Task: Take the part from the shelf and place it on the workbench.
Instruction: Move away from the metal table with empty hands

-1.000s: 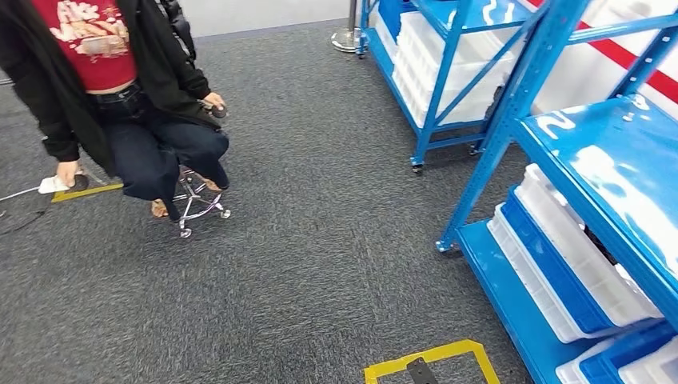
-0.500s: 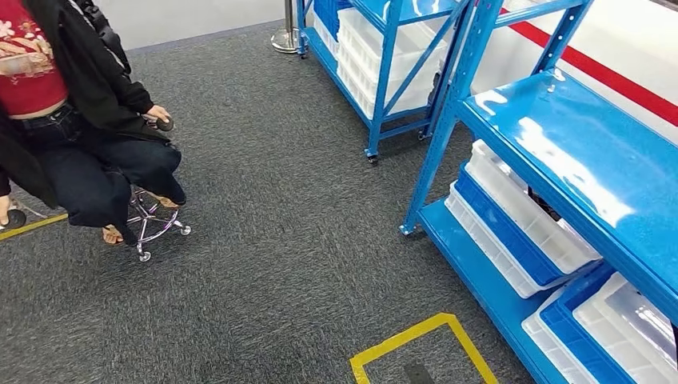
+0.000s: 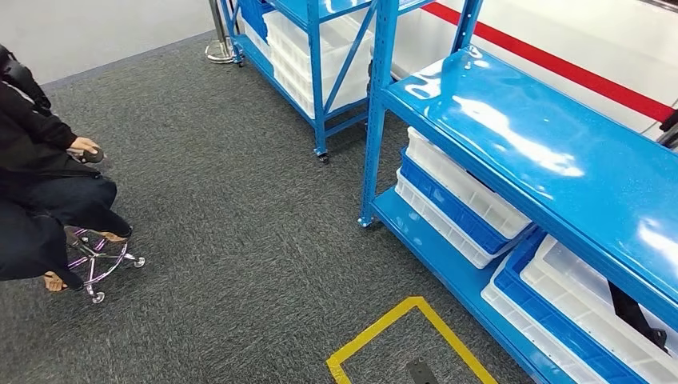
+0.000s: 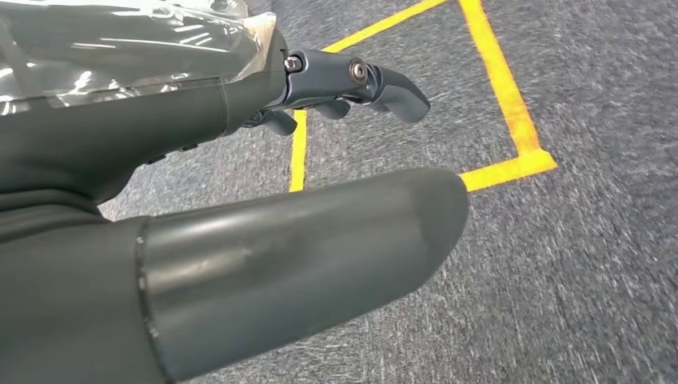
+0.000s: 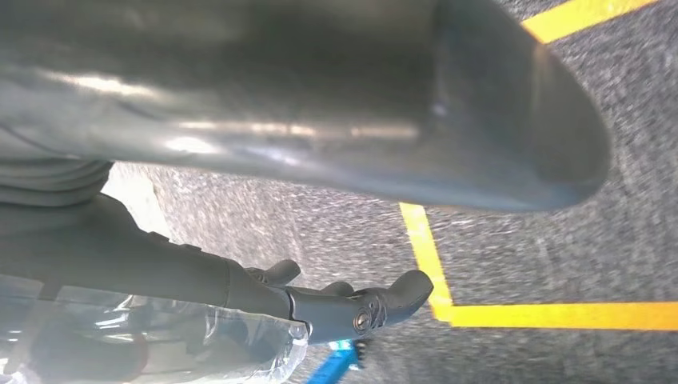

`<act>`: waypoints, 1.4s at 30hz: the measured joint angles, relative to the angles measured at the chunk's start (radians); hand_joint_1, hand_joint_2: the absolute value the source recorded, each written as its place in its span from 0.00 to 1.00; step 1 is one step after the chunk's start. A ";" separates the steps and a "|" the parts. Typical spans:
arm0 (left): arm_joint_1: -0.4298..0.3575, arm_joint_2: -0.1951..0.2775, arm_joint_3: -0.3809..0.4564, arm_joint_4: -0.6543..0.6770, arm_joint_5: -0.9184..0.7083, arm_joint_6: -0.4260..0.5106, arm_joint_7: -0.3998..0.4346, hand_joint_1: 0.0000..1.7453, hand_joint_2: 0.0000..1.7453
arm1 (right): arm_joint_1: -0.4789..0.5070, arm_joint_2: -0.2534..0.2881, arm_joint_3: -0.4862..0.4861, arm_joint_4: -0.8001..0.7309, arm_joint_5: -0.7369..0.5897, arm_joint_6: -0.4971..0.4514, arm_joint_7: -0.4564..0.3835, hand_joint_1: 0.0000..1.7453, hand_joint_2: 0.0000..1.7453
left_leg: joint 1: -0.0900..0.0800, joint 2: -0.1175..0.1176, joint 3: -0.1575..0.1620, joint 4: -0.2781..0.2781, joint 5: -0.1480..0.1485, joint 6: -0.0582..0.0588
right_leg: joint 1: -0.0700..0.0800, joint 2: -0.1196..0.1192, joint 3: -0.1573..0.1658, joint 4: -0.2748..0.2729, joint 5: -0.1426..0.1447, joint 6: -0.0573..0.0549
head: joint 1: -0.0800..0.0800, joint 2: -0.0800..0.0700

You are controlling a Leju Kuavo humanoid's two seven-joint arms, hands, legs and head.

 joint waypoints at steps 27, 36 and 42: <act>-0.001 -0.008 0.000 0.001 -0.012 0.002 0.038 0.00 0.00 | 0.008 -0.012 -0.002 0.000 0.018 -0.005 0.025 0.00 0.00 | -0.002 0.022 0.052 -0.088 0.007 -0.003 | -0.009 -0.050 0.002 -0.003 -0.005 0.004 | 0.001 0.000; 0.005 -0.015 0.001 0.002 -0.012 0.003 0.048 0.00 0.00 | 0.019 -0.016 -0.002 0.000 0.024 -0.002 0.033 0.00 0.00 | -0.006 -0.070 0.104 -0.247 0.125 0.020 | 0.003 0.063 -0.003 0.000 0.004 0.016 | 0.001 0.000; 0.006 -0.019 0.001 0.002 -0.011 0.003 0.039 0.00 0.00 | 0.022 -0.017 -0.002 0.000 0.025 -0.002 0.032 0.00 0.00 | -0.010 0.009 0.110 -0.280 0.149 0.053 | 0.003 -0.024 -0.099 0.156 -0.071 0.028 | 0.008 0.000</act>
